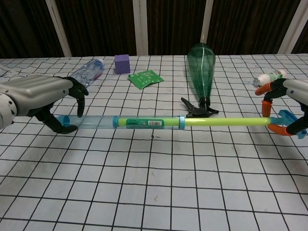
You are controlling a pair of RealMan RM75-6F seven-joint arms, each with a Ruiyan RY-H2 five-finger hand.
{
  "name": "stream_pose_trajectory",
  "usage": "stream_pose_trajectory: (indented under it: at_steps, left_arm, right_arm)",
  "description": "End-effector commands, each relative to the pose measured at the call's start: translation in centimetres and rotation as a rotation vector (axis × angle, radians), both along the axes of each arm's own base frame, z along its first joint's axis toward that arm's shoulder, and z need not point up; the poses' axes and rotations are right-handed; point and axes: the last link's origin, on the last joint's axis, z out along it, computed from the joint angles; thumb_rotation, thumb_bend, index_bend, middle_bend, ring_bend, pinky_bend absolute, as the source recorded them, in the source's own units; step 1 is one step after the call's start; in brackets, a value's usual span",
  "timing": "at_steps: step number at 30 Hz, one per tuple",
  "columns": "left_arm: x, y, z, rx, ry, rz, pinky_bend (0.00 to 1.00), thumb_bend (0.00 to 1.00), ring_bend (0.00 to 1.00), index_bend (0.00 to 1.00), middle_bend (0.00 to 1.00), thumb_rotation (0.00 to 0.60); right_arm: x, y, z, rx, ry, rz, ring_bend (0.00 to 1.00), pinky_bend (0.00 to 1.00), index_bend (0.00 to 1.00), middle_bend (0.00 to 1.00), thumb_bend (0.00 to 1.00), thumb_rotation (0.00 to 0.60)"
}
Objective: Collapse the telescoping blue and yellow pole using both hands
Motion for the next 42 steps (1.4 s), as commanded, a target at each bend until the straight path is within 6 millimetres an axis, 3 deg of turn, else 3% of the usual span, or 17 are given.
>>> stream_pose_trajectory:
  at_steps: [1, 23, 42]
  left_arm:
    - [0.4, -0.2, -0.3, -0.001, -0.005, -0.005, 0.0, 0.49, 0.0, 0.56, 0.13, 0.6]
    - [3.2, -1.2, -1.5, -0.003, -0.026, -0.031, 0.0, 0.49, 0.0, 0.56, 0.13, 0.6]
    - [3.9, -1.7, -2.6, -0.018, -0.025, -0.022, 0.0, 0.49, 0.0, 0.56, 0.13, 0.6]
  right_arm:
    - [0.3, 0.2, -0.1, 0.007, -0.005, 0.01, 0.0, 0.0, 0.59, 0.18, 0.45, 0.6]
    - [2.5, 1.9, -0.6, 0.055, -0.053, 0.087, 0.0, 0.0, 0.59, 0.18, 0.45, 0.6]
    - [3.1, 2.5, -1.3, 0.084, -0.055, 0.108, 0.0, 0.0, 0.59, 0.18, 0.45, 0.6]
